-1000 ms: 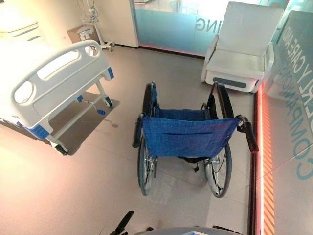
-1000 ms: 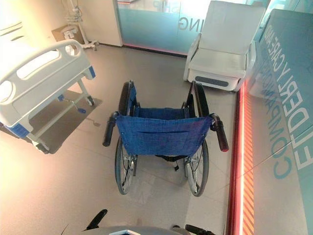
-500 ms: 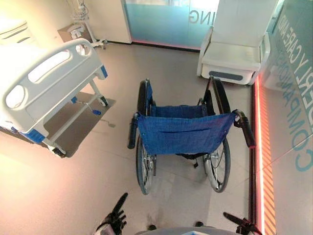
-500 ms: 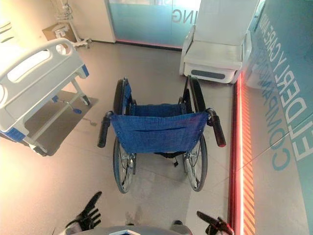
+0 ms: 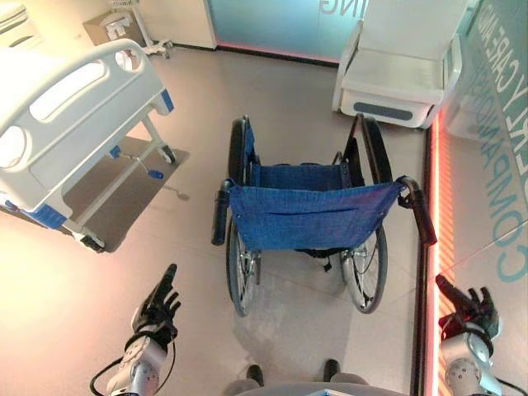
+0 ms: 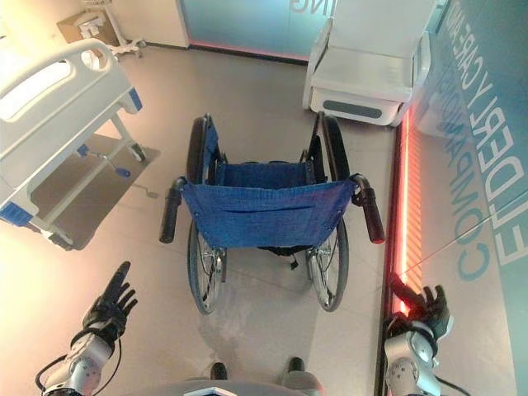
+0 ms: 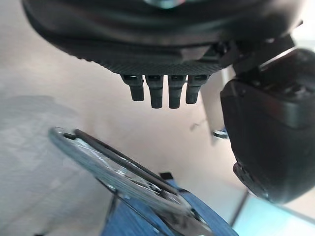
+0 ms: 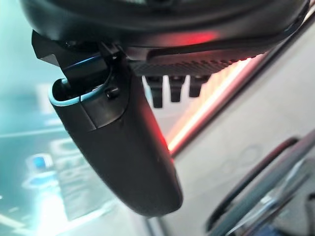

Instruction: Push the wheelchair next to the bed

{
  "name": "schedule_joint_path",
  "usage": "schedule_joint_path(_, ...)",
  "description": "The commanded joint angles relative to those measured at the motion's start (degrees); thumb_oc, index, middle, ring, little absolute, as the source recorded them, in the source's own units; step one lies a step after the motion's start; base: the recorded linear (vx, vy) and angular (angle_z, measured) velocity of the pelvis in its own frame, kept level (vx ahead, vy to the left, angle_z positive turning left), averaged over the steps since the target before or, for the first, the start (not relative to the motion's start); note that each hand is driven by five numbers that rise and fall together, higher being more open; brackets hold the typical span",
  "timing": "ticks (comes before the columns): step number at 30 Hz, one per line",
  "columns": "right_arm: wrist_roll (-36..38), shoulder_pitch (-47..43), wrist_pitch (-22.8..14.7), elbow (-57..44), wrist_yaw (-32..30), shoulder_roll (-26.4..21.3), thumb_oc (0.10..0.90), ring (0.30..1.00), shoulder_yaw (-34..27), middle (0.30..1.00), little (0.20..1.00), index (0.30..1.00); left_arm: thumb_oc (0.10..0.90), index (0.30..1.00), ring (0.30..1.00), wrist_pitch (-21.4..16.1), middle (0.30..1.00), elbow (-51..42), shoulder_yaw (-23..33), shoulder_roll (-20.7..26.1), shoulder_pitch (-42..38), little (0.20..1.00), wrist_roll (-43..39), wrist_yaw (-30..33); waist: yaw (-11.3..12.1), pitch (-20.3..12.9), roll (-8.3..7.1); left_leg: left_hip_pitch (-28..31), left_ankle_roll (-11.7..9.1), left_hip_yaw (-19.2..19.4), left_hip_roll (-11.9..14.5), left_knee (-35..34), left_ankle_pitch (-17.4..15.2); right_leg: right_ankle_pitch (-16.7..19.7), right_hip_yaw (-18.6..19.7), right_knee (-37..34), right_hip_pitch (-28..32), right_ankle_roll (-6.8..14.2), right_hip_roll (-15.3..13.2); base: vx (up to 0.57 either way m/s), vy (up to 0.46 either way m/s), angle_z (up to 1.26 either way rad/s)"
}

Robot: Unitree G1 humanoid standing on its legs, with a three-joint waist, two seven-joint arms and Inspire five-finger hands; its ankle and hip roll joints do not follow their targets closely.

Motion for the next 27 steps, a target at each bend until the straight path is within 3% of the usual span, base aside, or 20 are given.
schedule_joint_path(1,-3.0,-5.3,-5.9,-6.0,-1.8,-6.3,0.800,0.900,-5.1,0.900,0.900,0.900,0.800,0.900,0.900,-2.8,0.900,-4.8,5.1,6.4,-4.2,0.900,-1.2,2.2,-0.6,-1.5,0.00,-1.7,-0.7,1.1,-0.2,0.5,-0.9,0.7,-0.5,0.9,-1.0,0.3,-1.4,0.00,0.000,0.00)
schedule_joint_path(6,-6.2,-8.5,-5.3,-13.2,-3.5,-10.1,0.800,0.900,-6.7,0.900,0.900,0.900,0.800,0.900,0.900,-3.9,0.900,-12.3,8.6,10.1,-6.8,0.900,0.7,8.0,-0.3,-1.8,-0.15,-1.7,-1.0,1.2,-0.1,0.5,-0.9,0.3,-0.6,0.7,-0.8,0.2,-1.4,0.01,0.002,0.00)
schedule_joint_path(10,-7.7,-10.8,-4.7,-17.0,-4.5,-13.2,0.800,0.900,-7.5,0.900,0.900,0.900,0.800,0.900,0.900,-4.1,0.900,-17.0,10.1,14.1,-8.7,0.900,3.3,7.6,0.0,-1.8,-0.17,-1.7,-1.3,1.4,0.0,0.7,-0.7,0.2,-0.6,0.6,-0.6,0.1,-1.3,0.02,0.006,0.00)
schedule_joint_path(18,-9.3,-15.4,-3.9,-22.4,-5.7,-19.2,0.800,0.900,-6.7,0.900,0.900,0.900,0.800,0.900,0.900,-0.4,0.900,-26.1,9.8,21.2,-11.7,0.900,4.2,0.5,0.9,-1.5,0.12,-1.8,-1.6,1.3,-0.1,0.9,-0.7,-0.1,-0.8,0.6,-0.3,0.2,-1.1,0.00,0.000,0.00)
schedule_joint_path(27,-2.1,-19.5,1.1,-30.3,3.2,-23.6,0.800,0.900,-3.8,0.900,0.900,0.900,0.800,0.900,0.900,8.6,0.900,-34.1,7.4,27.3,-14.9,0.900,0.1,-8.6,1.3,-0.7,0.35,-2.3,-1.7,1.3,-0.4,1.2,-0.7,-0.2,-0.3,1.0,-0.8,0.2,-0.8,0.00,0.000,0.00)
